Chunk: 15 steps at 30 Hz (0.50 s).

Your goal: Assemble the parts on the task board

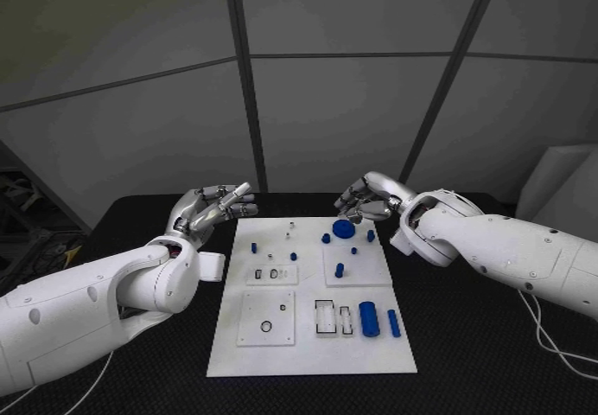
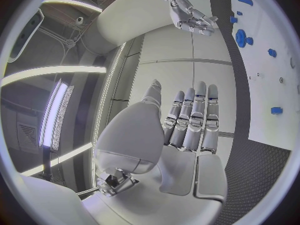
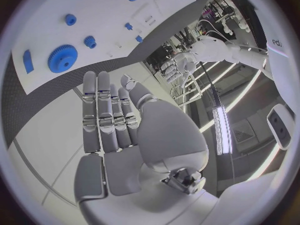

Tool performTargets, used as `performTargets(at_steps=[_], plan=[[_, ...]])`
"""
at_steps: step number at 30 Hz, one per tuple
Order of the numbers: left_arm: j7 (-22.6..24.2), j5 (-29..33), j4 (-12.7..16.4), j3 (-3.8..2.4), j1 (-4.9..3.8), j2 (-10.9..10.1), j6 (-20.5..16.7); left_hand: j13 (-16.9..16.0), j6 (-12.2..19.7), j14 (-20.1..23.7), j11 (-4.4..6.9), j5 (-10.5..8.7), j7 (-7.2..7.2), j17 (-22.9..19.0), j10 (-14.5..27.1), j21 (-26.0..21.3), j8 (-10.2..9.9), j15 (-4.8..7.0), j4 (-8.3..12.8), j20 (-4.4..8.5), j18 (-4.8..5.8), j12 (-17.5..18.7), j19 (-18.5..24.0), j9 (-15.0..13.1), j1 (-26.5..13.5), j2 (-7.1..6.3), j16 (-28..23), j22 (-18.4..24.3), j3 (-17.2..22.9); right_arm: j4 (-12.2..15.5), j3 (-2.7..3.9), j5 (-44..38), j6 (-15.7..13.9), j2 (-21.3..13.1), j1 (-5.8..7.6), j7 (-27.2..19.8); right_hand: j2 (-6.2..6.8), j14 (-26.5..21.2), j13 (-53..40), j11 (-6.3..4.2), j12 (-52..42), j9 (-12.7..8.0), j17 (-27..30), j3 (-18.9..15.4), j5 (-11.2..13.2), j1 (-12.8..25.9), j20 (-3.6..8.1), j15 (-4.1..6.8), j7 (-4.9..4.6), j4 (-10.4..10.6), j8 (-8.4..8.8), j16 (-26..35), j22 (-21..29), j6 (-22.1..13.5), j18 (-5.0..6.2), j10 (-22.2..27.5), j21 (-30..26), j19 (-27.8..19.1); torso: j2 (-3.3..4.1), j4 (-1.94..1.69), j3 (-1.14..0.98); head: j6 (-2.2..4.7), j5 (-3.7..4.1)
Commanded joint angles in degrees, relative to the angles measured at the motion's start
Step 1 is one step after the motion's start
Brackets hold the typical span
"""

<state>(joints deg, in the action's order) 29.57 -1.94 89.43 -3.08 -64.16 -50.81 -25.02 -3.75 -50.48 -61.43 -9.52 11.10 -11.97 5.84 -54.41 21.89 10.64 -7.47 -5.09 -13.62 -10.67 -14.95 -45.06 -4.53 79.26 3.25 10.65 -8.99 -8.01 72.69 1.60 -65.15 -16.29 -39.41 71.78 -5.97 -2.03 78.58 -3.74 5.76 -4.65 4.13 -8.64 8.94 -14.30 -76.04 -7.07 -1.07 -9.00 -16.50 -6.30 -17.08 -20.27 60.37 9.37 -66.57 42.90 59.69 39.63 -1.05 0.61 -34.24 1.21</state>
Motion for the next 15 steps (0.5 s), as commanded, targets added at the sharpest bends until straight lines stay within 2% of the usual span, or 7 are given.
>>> performTargets(at_steps=[1, 3, 7, 9, 12, 15], plan=[[0.0, -2.1, 1.5, -0.09, -0.08, -0.5, 1.8, 0.1, -0.4, 0.4, -0.09, 0.22, -0.21, -0.1, -0.2, -0.1, -0.3, -0.05, 0.3, -0.23, 0.23, 0.3, -0.3, 0.1, 0.5, 0.02, -0.4, 0.1, 0.0, 0.6, 0.05, -14.5, 3.9, 0.4, 0.47, 6.7, 0.78, 3.8, 0.0, -0.64, 0.6, 0.1, -1.9, 0.5, 0.2, 1.1, 0.81, 0.90, 0.46, 0.1, 0.47, -2.4, -1.9, 1.1, 1.19, -1.4, 3.3, 1.8, 2.16, -0.34, 0.27, 0.52, 0.32], [0.0, -2.2, 2.3, -0.09, -0.06, -0.9, 1.9, 0.1, -0.3, 0.5, -0.13, 0.17, -0.24, -0.1, -0.2, 0.0, -0.4, -0.07, 0.4, -0.24, 0.22, 0.5, -0.4, 0.1, 0.4, 0.03, -0.5, 0.1, -0.1, 0.8, 0.05, -17.7, 4.6, 0.7, 0.63, 8.2, 1.23, 5.9, -0.1, -0.99, 0.9, 0.0, -3.6, 0.9, 0.3, 1.9, 1.21, 1.36, 0.75, 0.1, 0.89, -4.5, -3.2, 1.5, 1.15, -2.0, 5.4, 3.0, 2.77, -0.38, 0.35, 0.72, 0.55], [-0.2, -2.2, 3.8, -0.09, -0.03, -1.3, 2.1, 0.1, -0.3, 0.5, -0.16, 0.14, -0.27, -0.1, -0.2, 0.1, -0.5, -0.10, 0.4, -0.27, 0.22, 0.6, -0.5, 0.2, 0.3, 0.05, -0.7, 0.1, -0.3, 1.2, 0.06, -23.5, 6.0, 1.2, 0.81, 10.9, 2.25, 7.8, 0.0, -1.33, 1.1, 0.0, -7.3, 1.6, 0.3, 3.4, 1.72, 1.60, 0.98, 0.1, 1.76, -9.0, -17.0, 2.1, -0.78, -1.6, 15.8, 9.1, 3.62, -0.56, 0.51, 0.95, 0.72], [-0.3, -2.2, 4.5, -0.09, -0.02, -1.4, 2.2, 0.1, -0.3, 0.6, -0.18, 0.13, -0.28, -0.1, -0.1, 0.1, -0.5, -0.13, 0.5, -0.28, 0.22, 0.7, -0.6, 0.2, 0.2, 0.06, -0.7, 0.1, -0.3, 1.2, 0.06, -25.4, 6.2, 1.5, 0.85, 11.8, 2.92, 7.8, 0.1, -1.02, 1.2, -0.1, -8.8, 1.7, 0.4, 3.8, 1.61, 1.54, 0.80, 0.1, 2.26, -10.8, -21.1, 2.0, -1.42, -0.3, 18.7, 10.6, 3.98, -0.68, 0.56, 1.06, 0.92], [-0.4, -2.2, 5.0, -0.09, -0.01, -1.5, 2.3, 0.1, -0.3, 0.7, -0.20, 0.13, -0.29, -0.1, -0.1, 0.1, -0.6, -0.15, 0.5, -0.30, 0.22, 0.8, -0.6, 0.2, 0.2, 0.07, -0.8, 0.1, -0.4, 1.3, 0.06, -26.6, 5.7, 1.7, 0.89, 12.0, 3.58, 7.4, 0.0, -0.60, 1.2, -0.2, -10.3, 1.9, 0.5, 3.6, 1.40, 1.33, 0.41, 0.1, 2.67, -12.4, -23.3, 1.4, -1.73, 1.7, 20.4, 11.2, 4.32, -0.81, 0.58, 1.23, 0.90], [-0.5, -2.2, 5.2, -0.08, 0.00, -1.5, 2.4, 0.1, -0.3, 0.7, -0.20, 0.12, -0.30, -0.1, -0.1, 0.1, -0.6, -0.15, 0.5, -0.30, 0.22, 0.8, -0.6, 0.2, 0.2, 0.07, -0.8, 0.1, -0.4, 1.5, 0.06, -27.6, 4.9, 1.9, 0.92, 12.1, 4.06, 7.1, -0.2, -0.21, 1.0, -0.2, -13.1, 1.8, 0.6, 3.4, 1.07, 1.08, 0.01, 0.3, 2.61, -15.6, -29.0, 0.1, -2.50, 3.2, 24.5, 13.0, 4.70, -1.00, 0.58, 1.38, 1.06]])
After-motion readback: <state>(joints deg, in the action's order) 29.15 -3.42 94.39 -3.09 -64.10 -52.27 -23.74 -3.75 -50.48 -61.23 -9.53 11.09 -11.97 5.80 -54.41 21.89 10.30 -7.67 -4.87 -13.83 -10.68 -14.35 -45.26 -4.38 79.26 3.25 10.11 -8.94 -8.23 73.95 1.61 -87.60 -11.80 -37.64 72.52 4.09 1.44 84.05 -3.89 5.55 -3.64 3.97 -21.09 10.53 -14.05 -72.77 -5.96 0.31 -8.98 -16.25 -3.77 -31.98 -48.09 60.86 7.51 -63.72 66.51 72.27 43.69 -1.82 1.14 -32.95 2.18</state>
